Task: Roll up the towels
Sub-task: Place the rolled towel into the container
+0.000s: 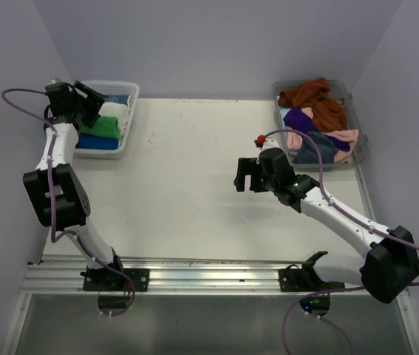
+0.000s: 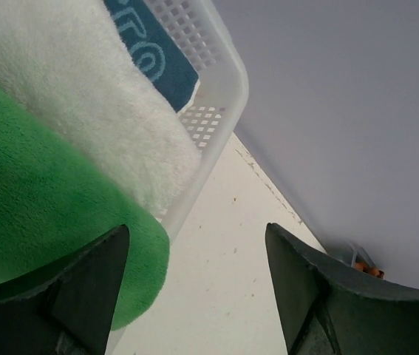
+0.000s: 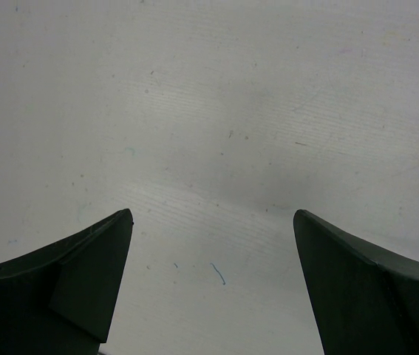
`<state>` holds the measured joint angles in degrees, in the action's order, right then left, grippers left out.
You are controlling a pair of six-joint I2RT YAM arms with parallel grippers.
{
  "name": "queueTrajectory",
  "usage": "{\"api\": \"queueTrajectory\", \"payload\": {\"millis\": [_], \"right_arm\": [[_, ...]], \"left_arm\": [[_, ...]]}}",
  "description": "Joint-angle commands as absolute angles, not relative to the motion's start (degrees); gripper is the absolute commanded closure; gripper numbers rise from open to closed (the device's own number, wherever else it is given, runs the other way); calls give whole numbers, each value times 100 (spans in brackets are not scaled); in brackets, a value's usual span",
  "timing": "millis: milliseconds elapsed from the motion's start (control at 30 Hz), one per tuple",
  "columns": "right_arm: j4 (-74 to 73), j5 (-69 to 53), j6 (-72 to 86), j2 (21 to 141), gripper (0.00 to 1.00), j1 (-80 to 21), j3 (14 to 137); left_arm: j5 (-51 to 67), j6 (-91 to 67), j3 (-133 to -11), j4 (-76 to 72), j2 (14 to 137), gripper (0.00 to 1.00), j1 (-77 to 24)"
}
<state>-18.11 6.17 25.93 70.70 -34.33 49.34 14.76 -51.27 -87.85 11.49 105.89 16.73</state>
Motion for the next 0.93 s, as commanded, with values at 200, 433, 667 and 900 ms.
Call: {"api": "queueTrajectory", "payload": {"millis": [200,433,667,900], "right_arm": [[-2346,1678,2654,6803,3,-3419,5282],[-2654,2425,2575,6987,2,-3410,5791],[-2865,2936,2558,7128,1,-3410,6100],[-2953,3023,2759,7110,1,-3410,5977]], "left_arm": [[1266,-4185,-8860,1441,8915,21,1688],[1178,-3113,-8430,1977,7841,21,1425],[484,-2637,-7138,2267,6856,20,72],[-182,-2909,-6065,2118,6460,18,-1405]]}}
